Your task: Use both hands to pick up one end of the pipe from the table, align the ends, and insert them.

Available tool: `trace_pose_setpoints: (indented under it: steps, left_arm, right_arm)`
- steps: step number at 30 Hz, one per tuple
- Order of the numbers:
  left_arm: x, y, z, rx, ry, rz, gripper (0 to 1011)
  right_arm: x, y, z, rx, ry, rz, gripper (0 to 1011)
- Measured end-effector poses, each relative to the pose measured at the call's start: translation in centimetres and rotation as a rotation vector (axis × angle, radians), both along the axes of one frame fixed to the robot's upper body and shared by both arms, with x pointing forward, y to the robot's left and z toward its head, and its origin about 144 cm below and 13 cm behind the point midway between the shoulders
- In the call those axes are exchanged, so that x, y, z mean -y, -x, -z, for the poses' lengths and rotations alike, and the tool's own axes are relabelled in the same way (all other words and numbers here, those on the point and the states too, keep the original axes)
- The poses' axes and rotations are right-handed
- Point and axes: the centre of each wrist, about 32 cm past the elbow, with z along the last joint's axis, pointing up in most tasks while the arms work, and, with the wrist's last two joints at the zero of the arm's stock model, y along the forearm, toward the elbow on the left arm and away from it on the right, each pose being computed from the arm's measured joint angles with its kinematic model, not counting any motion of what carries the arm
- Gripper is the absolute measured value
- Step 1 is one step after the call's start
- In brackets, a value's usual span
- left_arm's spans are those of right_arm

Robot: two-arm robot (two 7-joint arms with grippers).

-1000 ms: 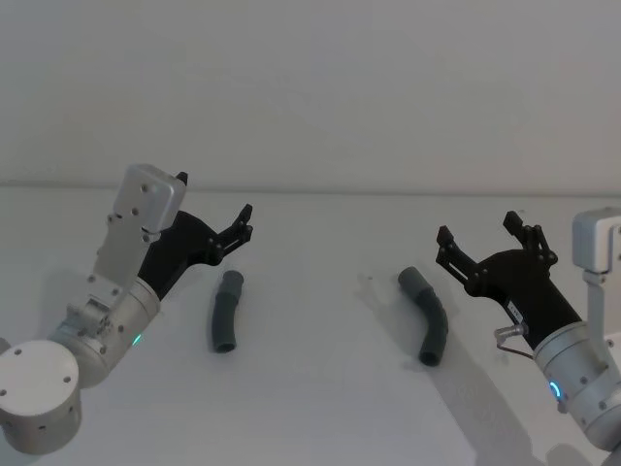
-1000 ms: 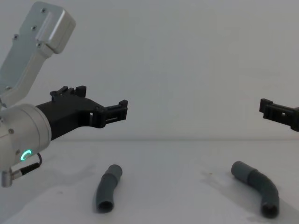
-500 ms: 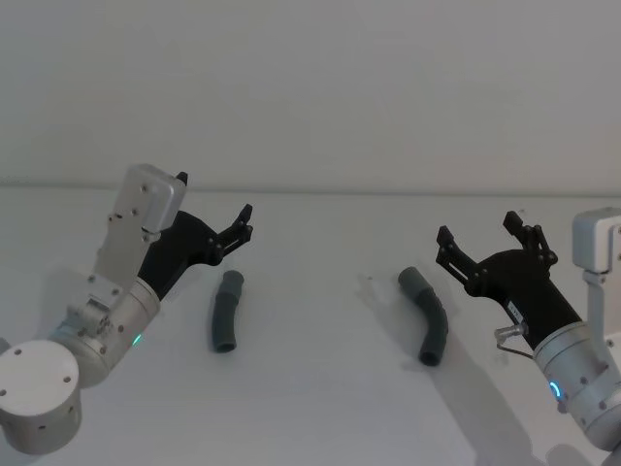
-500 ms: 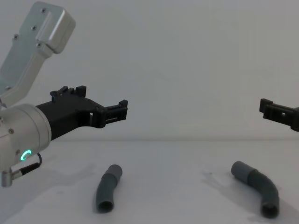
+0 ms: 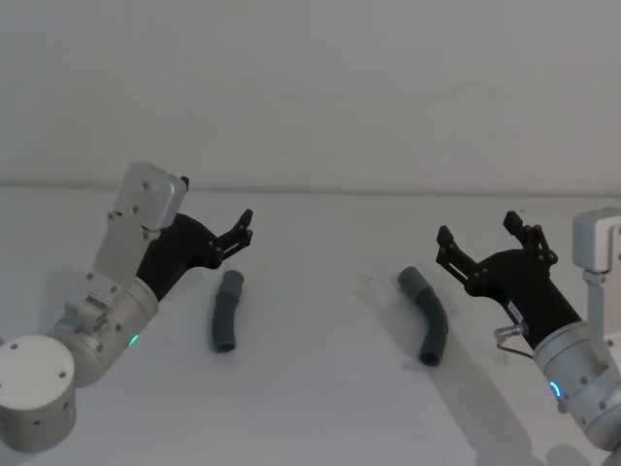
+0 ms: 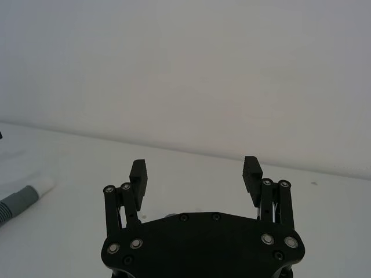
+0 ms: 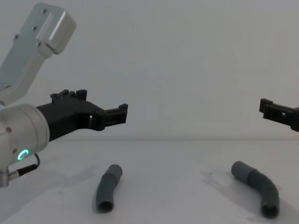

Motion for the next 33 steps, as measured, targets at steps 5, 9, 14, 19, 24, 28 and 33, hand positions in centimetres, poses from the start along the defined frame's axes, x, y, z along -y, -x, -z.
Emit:
trace_pose_setpoints:
  steps: [5,9,14,19,24,28,33]
  left_arm:
    - [-0.3,0.2,-0.4,-0.043,-0.009,0.009,1000]
    - [-0.7,0.5,-0.8,-0.087,-0.017,0.013,1000]
    - [-1.1,0.9,-1.4,-0.156,-0.033,0.018,1000]
    - [-1.4,1.2,-1.9,-0.208,-0.053,0.024,1000]
    - [-1.6,1.5,-2.5,-0.26,-0.079,0.037,1000]
    - [-1.6,1.5,-2.9,-0.29,-0.097,0.046,1000]
    - [-1.6,1.4,-3.4,-0.326,-0.12,0.056,1000]
  right_arm:
    - [0.0,0.0,0.0,0.0,0.0,0.0,1005]
    - [0.0,0.0,0.0,0.0,0.0,0.0,1004]
    - [0.0,0.0,0.0,0.0,0.0,0.0,1005]
    - [0.0,0.0,0.0,0.0,0.0,0.0,1004]
    - [0.0,0.0,0.0,0.0,0.0,0.0,1004]
    - [0.0,0.0,0.0,0.0,0.0,0.0,1005]
    - [0.0,0.0,0.0,0.0,0.0,0.0,1004]
